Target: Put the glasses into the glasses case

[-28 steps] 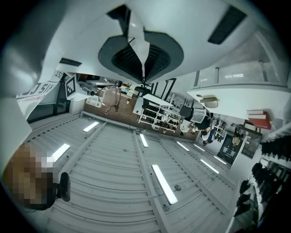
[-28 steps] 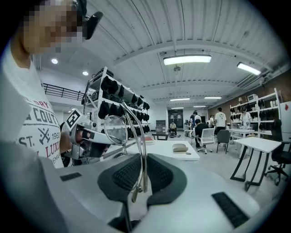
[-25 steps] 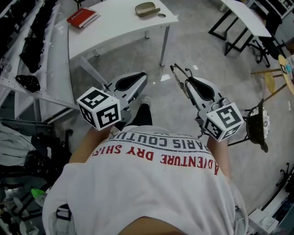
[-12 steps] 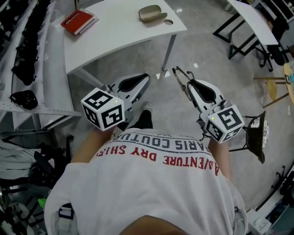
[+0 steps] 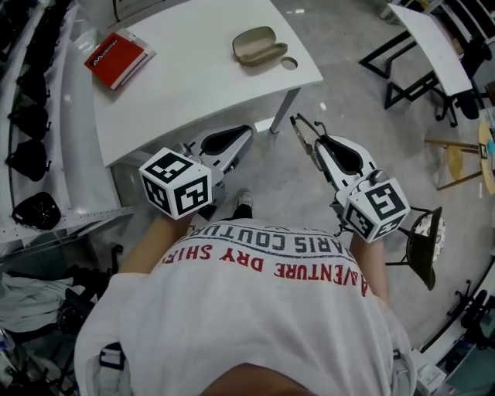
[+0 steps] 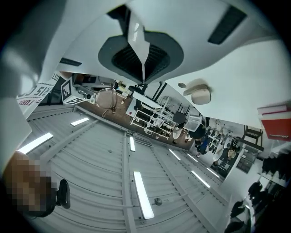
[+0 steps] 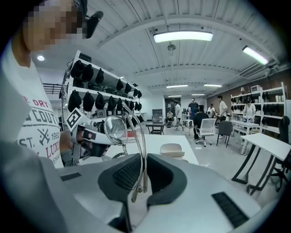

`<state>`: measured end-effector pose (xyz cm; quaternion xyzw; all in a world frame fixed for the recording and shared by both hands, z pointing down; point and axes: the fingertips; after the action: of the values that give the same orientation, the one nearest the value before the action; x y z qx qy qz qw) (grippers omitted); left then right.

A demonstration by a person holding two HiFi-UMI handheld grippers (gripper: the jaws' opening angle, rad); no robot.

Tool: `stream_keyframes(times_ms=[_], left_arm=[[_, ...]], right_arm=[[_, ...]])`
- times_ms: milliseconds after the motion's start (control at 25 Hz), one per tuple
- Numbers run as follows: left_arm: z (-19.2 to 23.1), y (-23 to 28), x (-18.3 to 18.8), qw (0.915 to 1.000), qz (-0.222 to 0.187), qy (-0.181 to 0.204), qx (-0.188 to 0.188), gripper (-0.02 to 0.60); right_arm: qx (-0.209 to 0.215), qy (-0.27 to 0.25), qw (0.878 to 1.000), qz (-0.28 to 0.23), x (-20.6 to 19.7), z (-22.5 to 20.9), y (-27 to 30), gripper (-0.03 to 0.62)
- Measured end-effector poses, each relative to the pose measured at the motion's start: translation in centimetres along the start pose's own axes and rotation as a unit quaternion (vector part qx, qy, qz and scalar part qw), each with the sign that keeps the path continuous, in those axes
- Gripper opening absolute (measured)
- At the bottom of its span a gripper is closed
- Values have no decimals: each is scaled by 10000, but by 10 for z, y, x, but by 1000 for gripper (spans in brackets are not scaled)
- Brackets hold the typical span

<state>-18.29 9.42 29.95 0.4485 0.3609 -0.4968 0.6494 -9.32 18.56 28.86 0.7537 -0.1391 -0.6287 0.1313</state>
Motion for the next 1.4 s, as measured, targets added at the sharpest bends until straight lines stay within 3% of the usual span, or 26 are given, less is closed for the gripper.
stream_keyframes(times_ms=[320,760,1400], left_arm=[[43,39,25,9999,2,-4,-137,37],[75,63,45,10000,-50,-39,3,37],[133,118,80,9958,-174,-265,862,37]], right_arm=[[-124,-15,9999,71,18,-38,42,51],[-85,-153,9998,55,38,-66,68,51],[828,-504,9948,309,80,-138,143,51]])
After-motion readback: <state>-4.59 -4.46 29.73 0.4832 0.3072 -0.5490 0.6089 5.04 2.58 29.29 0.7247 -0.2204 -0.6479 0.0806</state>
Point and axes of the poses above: the fingertips, and each gripper's own axes: y forward along the fingers, z to its left, x out of its top, and after that the axes turned 8 degrees about y, right-handed
